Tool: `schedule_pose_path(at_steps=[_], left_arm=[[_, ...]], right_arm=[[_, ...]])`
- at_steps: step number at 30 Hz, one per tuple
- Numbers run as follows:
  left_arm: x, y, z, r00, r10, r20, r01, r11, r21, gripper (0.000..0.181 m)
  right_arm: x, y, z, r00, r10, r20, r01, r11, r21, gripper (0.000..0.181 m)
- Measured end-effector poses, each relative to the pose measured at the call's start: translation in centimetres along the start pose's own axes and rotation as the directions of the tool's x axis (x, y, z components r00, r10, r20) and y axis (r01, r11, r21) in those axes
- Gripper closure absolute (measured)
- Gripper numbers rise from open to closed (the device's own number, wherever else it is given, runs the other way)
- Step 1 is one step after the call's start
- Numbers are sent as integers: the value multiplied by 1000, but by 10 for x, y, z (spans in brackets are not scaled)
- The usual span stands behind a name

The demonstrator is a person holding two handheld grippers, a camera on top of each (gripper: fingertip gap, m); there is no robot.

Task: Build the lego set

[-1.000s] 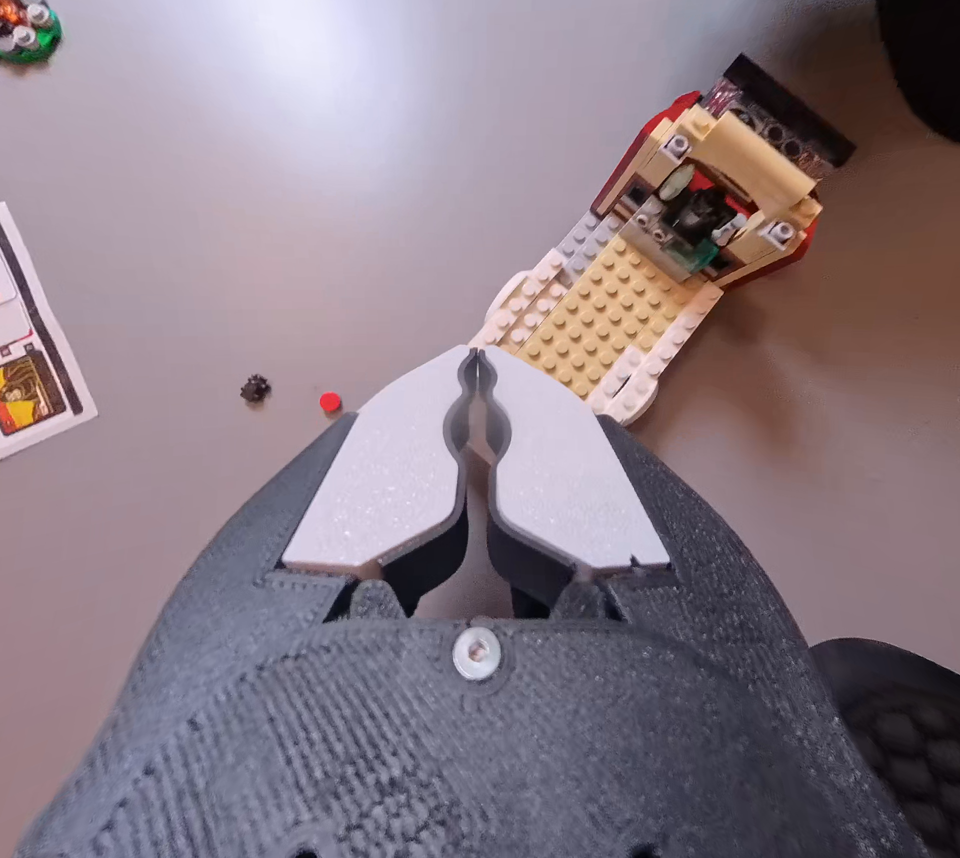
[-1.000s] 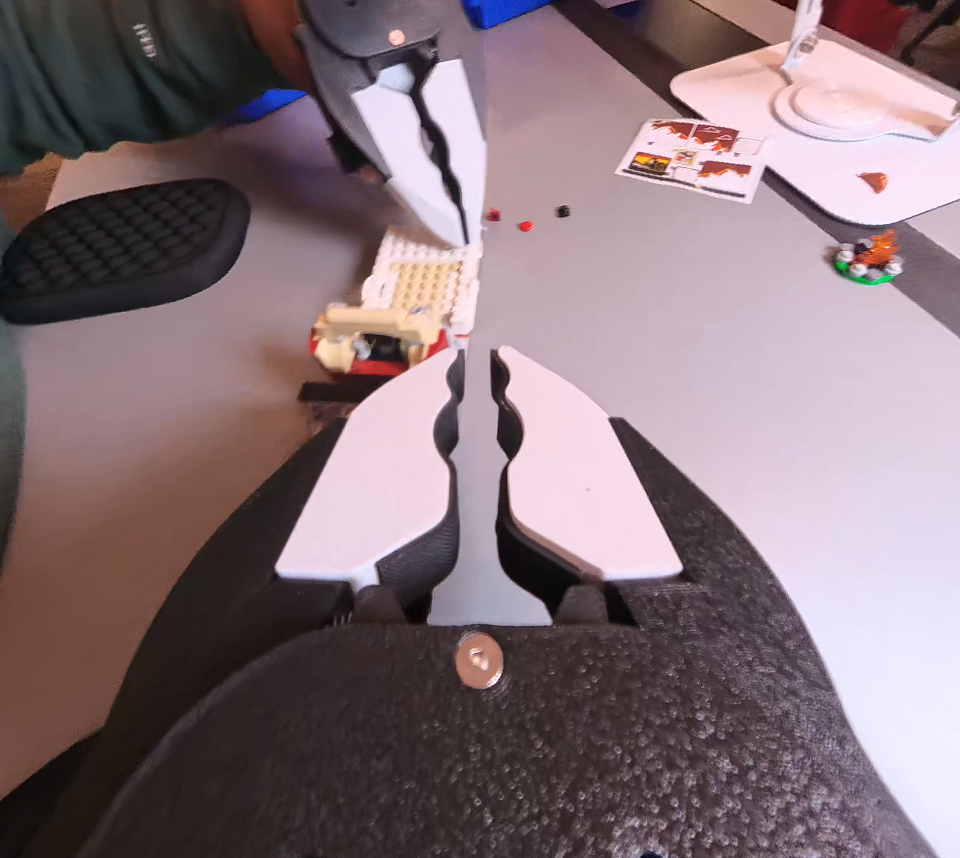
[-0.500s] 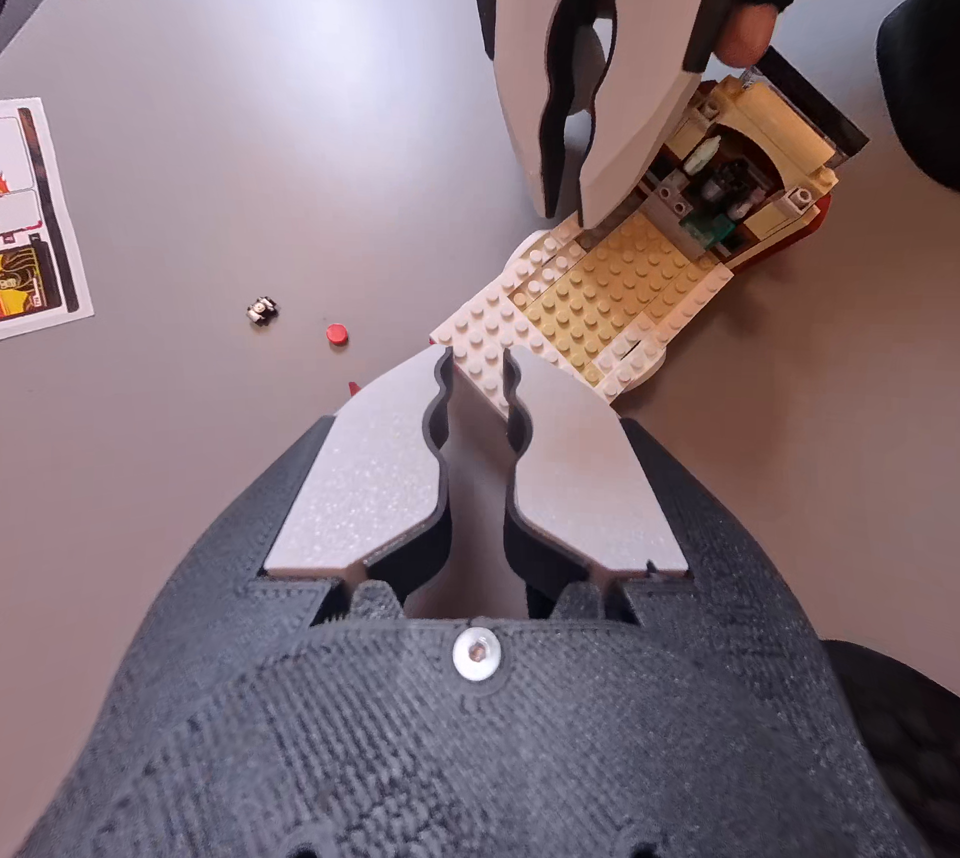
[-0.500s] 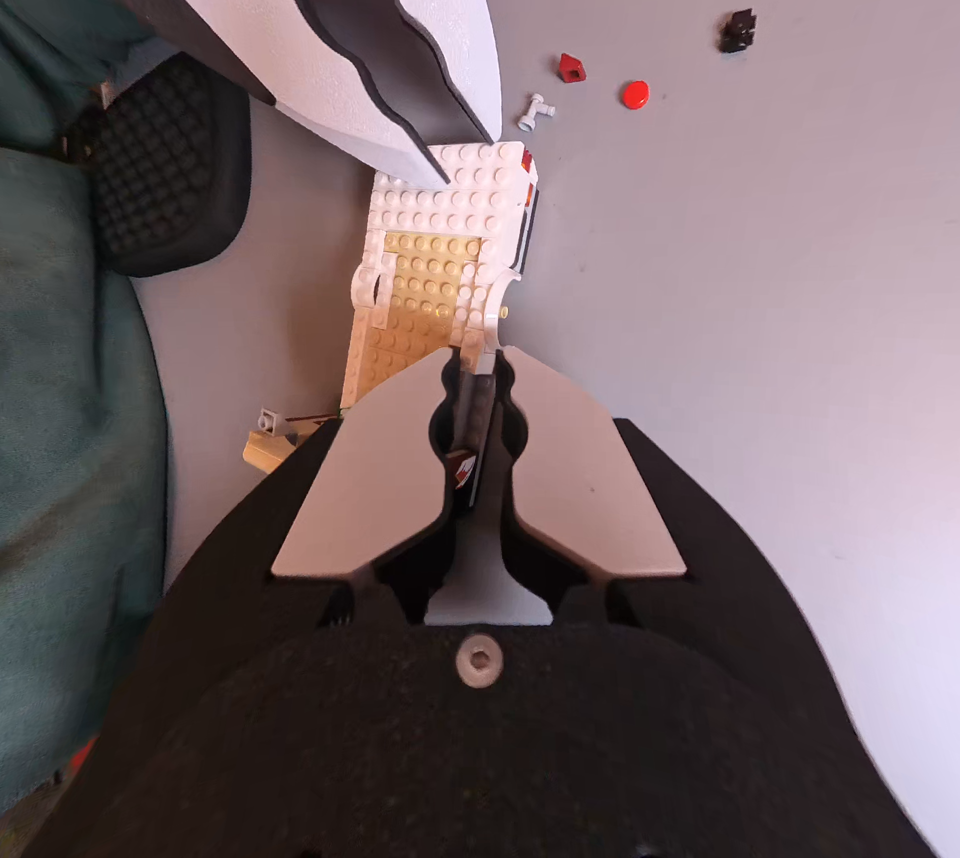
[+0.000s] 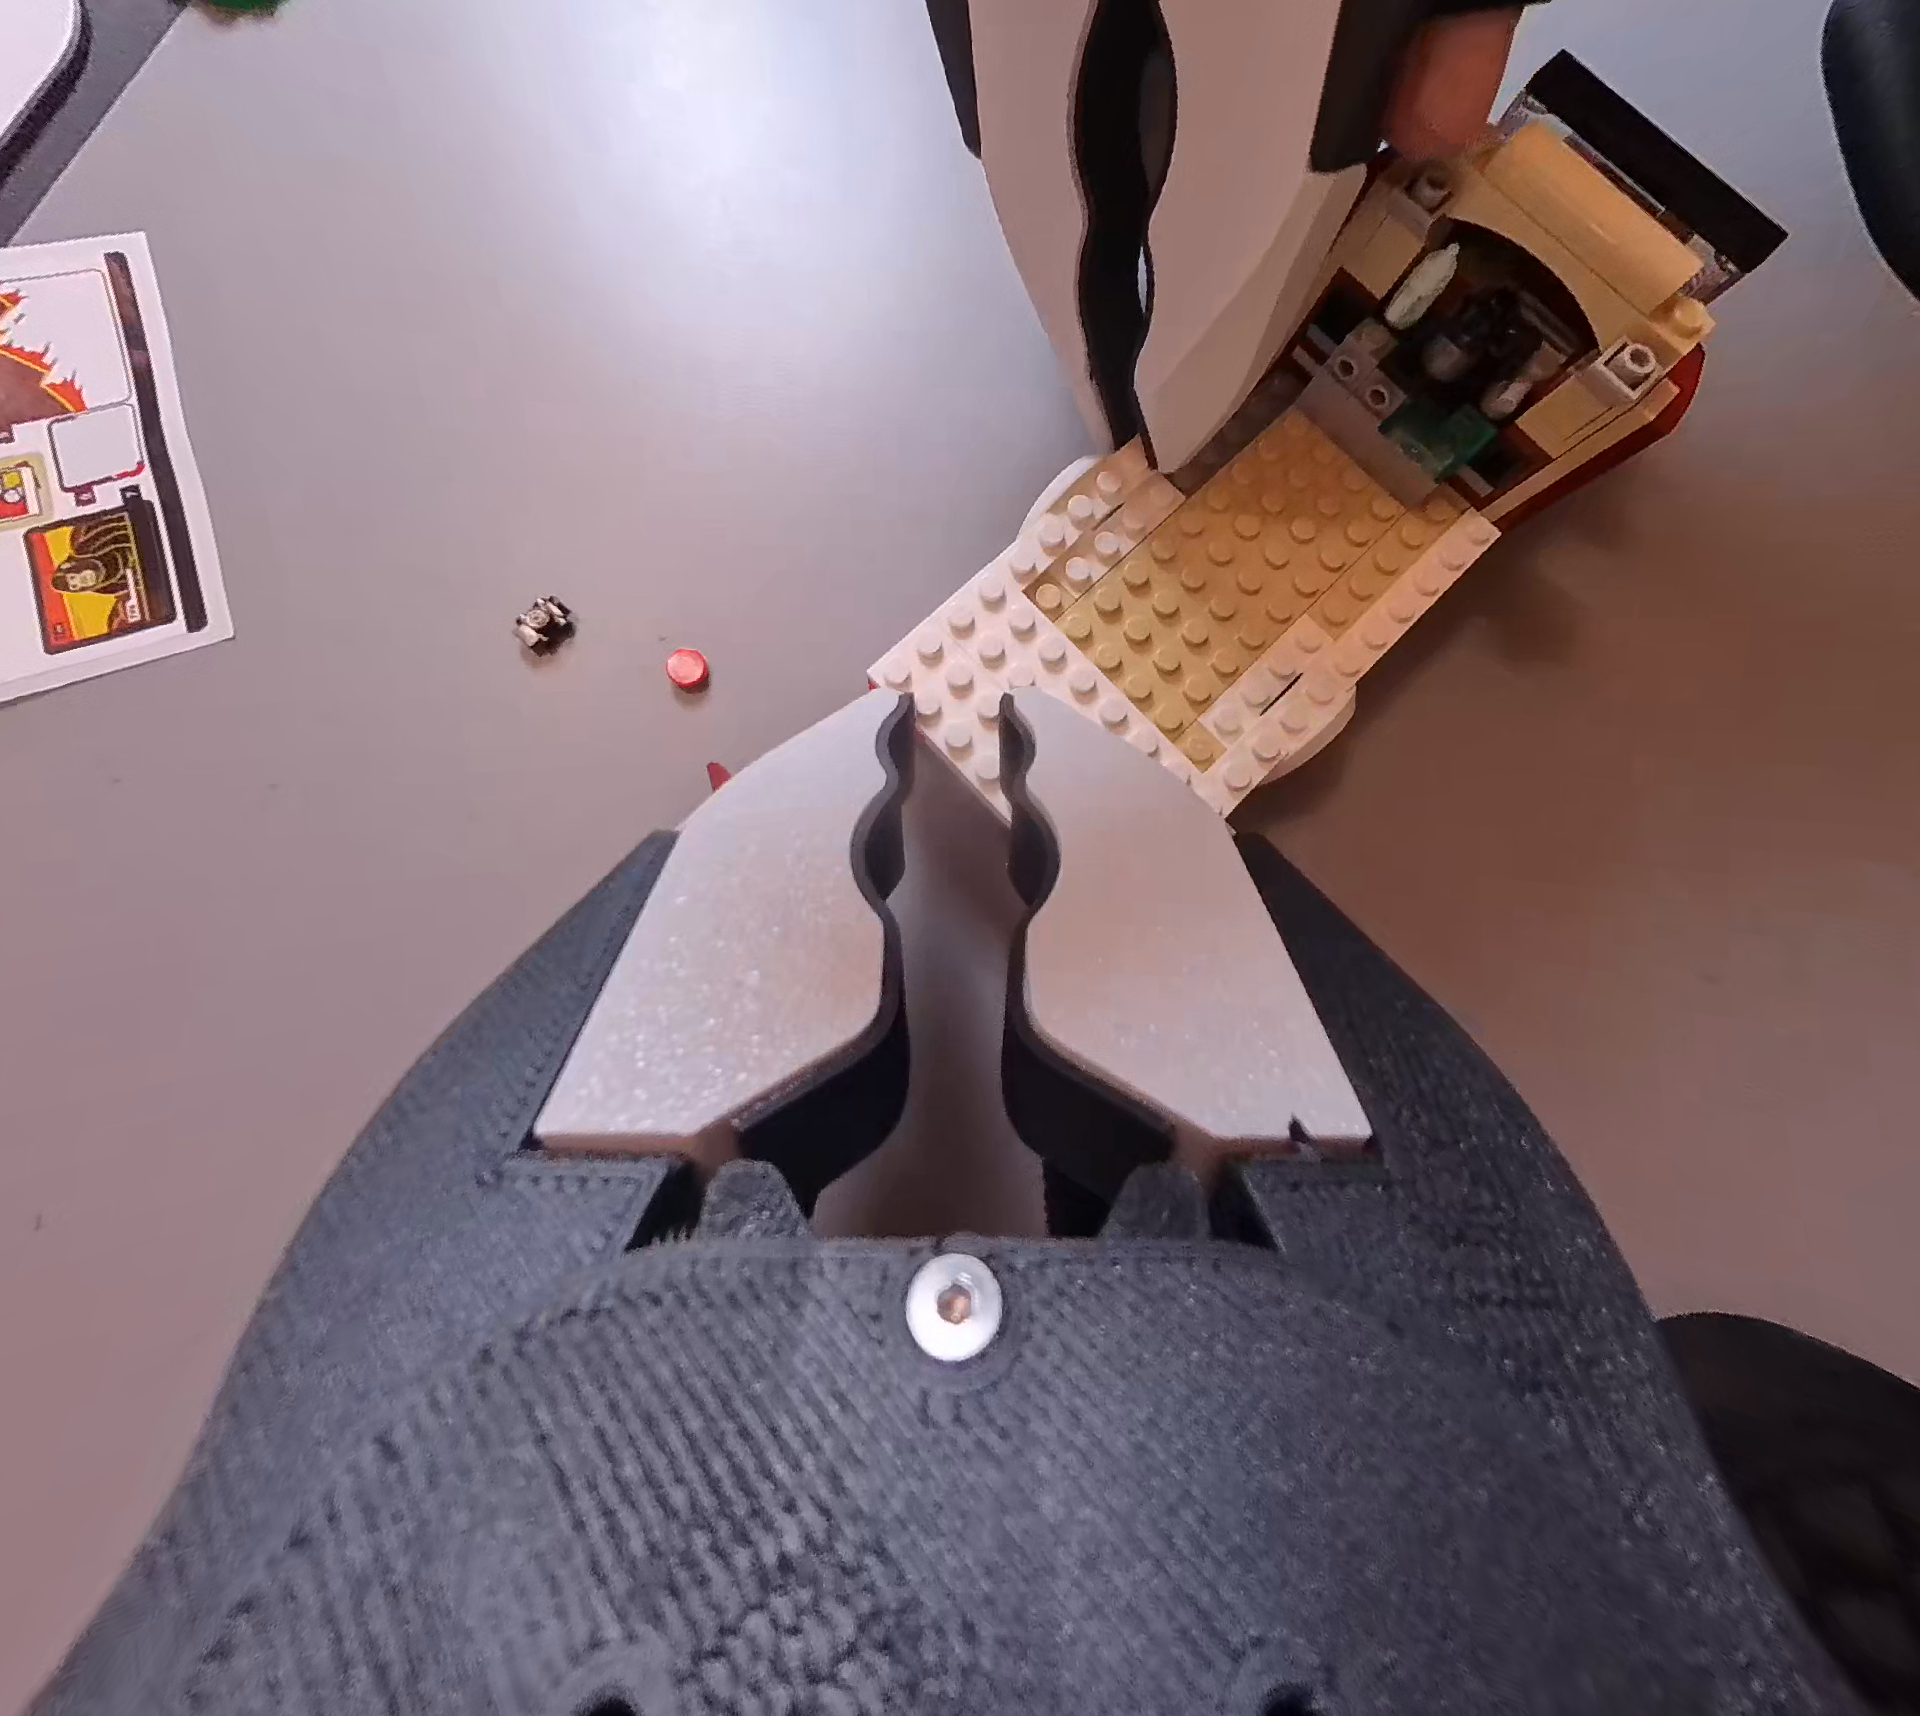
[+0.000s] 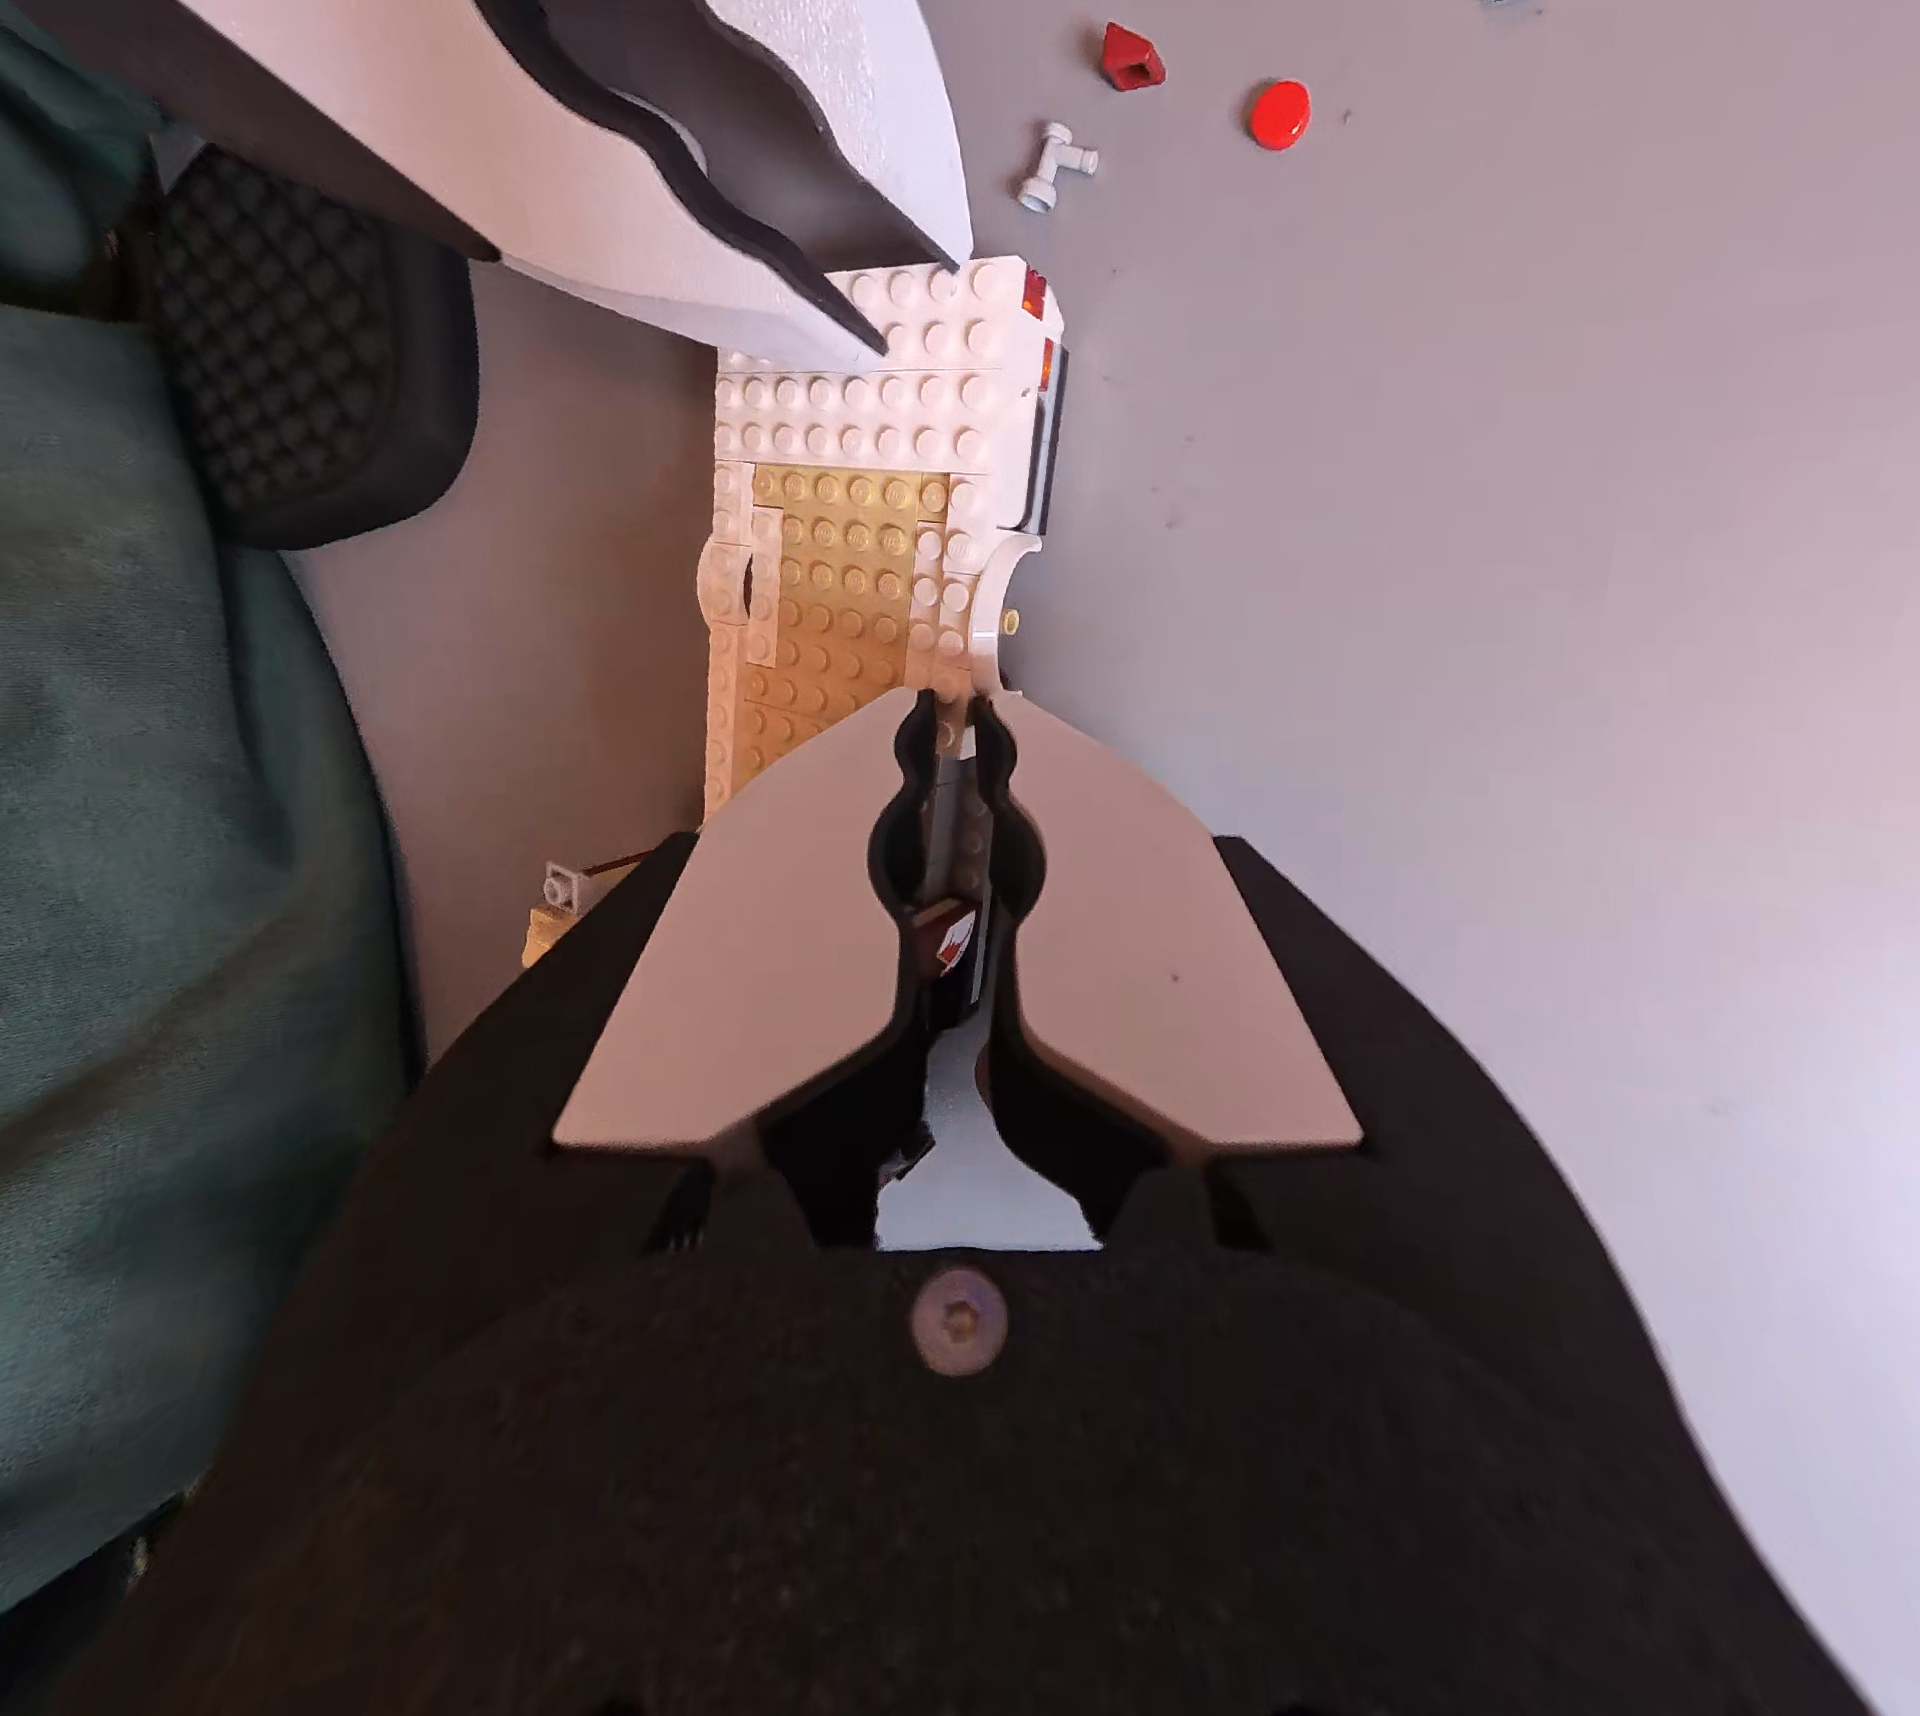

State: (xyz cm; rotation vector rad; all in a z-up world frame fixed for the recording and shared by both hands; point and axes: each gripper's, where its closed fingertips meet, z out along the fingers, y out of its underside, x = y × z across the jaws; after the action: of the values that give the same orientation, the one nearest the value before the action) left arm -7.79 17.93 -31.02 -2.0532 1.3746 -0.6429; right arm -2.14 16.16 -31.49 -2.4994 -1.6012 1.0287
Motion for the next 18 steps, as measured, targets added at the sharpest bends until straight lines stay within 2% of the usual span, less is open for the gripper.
schedule_pose_path(at_steps=[7,13,16,18], left_arm=[[0,0,0,1000,8,11,-7,1000,-3,166],[0,-2,0,1000,4,4,-4,1000,-5,166],[0,-8,-3,1000,-3,-5,3,1000,16,169],[-3,-7,-3,1000,-6,0,6,1000,2,168]], right_arm=[[0,1,1,999,28,19,-28,1000,0,173],[0,-1,-2,998,-45,-45,46,999,16,173],[-3,-9,-9,997,-66,-46,70,994,82,170],[0,-19,-15,990,-98,-99,111,985,134,170]])
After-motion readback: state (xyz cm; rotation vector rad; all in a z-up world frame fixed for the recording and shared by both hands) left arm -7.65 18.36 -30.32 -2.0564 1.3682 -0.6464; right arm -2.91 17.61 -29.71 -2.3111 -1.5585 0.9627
